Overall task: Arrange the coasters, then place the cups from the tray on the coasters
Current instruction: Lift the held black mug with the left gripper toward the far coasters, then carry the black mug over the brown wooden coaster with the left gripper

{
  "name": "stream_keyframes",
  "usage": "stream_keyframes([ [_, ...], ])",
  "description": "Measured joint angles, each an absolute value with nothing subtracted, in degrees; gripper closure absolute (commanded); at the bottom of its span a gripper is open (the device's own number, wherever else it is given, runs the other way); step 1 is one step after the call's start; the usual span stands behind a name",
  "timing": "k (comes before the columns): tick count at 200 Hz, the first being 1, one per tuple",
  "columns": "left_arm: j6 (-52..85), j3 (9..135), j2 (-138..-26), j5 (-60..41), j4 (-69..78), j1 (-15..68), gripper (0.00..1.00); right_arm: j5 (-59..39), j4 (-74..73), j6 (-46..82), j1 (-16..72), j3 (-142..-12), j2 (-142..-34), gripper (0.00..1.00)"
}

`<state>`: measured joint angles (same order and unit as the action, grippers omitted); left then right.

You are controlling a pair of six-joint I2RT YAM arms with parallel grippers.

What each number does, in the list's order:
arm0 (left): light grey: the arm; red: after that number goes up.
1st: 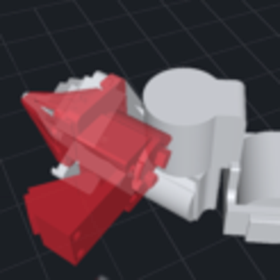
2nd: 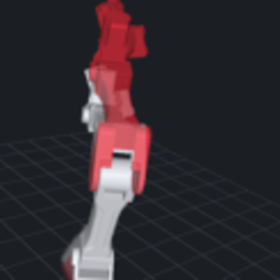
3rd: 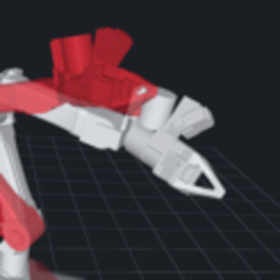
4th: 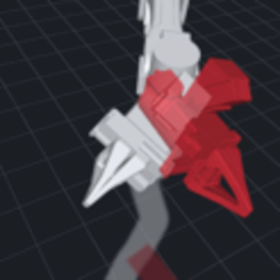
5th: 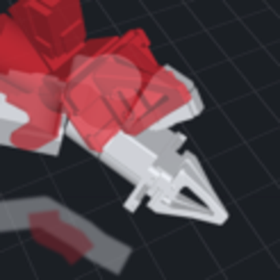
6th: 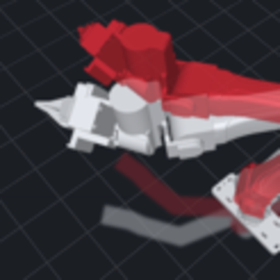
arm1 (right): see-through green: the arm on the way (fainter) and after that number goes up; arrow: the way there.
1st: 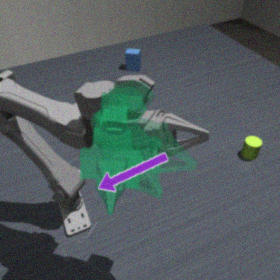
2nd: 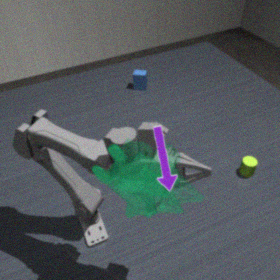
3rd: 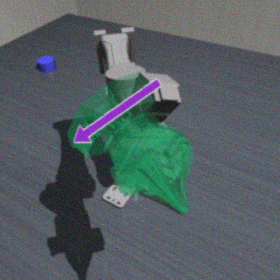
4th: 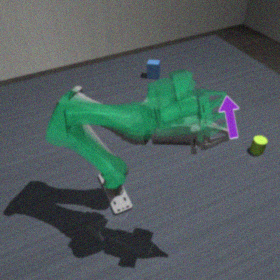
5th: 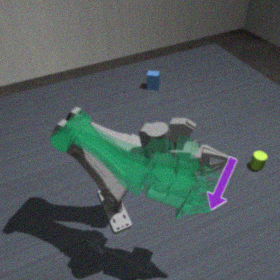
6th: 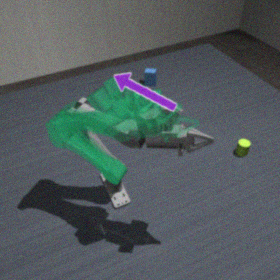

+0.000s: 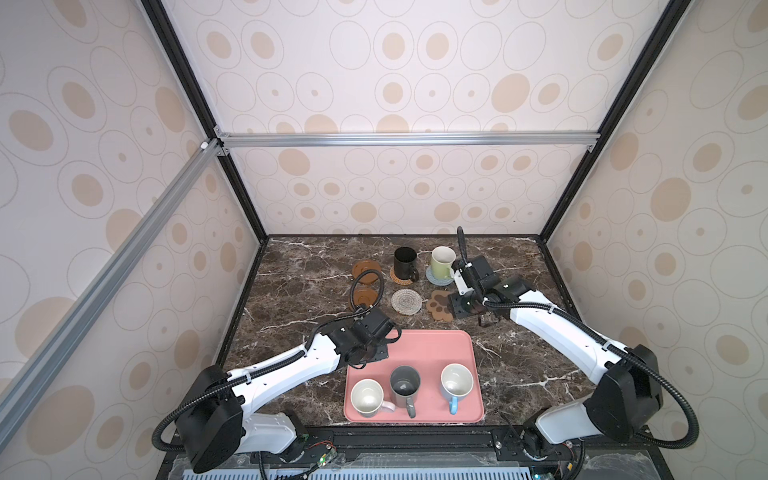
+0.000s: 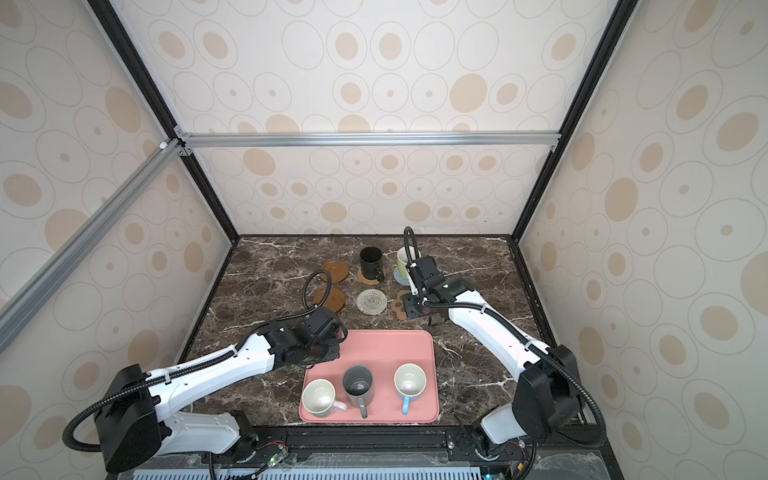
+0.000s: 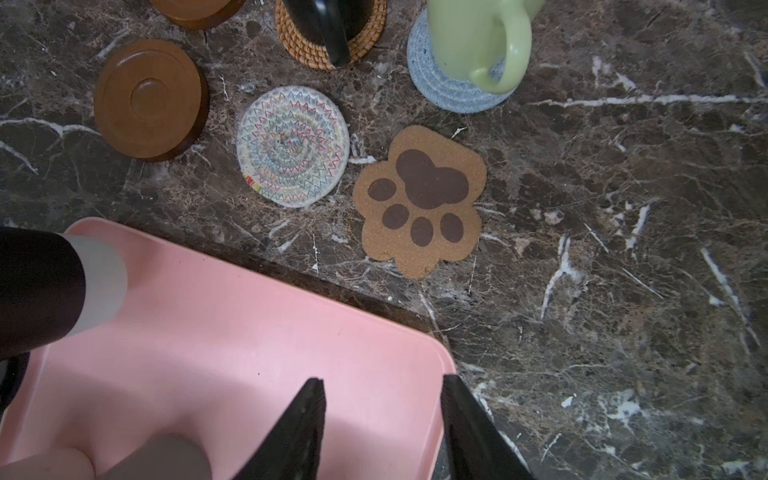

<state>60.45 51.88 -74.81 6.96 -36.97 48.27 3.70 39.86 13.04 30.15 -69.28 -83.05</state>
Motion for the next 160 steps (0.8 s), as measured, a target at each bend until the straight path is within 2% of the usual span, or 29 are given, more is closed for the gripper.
stream_keyframes([
  [66,59.6,57.3,-78.6,7.2,-35.9,40.6,0.86,4.5,39.9,10.7,30.2,-65.8,-77.4,0.51],
  [160,49.0,76.0,-96.1,6.2,-34.3,30.2,0.87,2.8,40.8,10.5,30.2,-63.9,-74.2,0.5],
])
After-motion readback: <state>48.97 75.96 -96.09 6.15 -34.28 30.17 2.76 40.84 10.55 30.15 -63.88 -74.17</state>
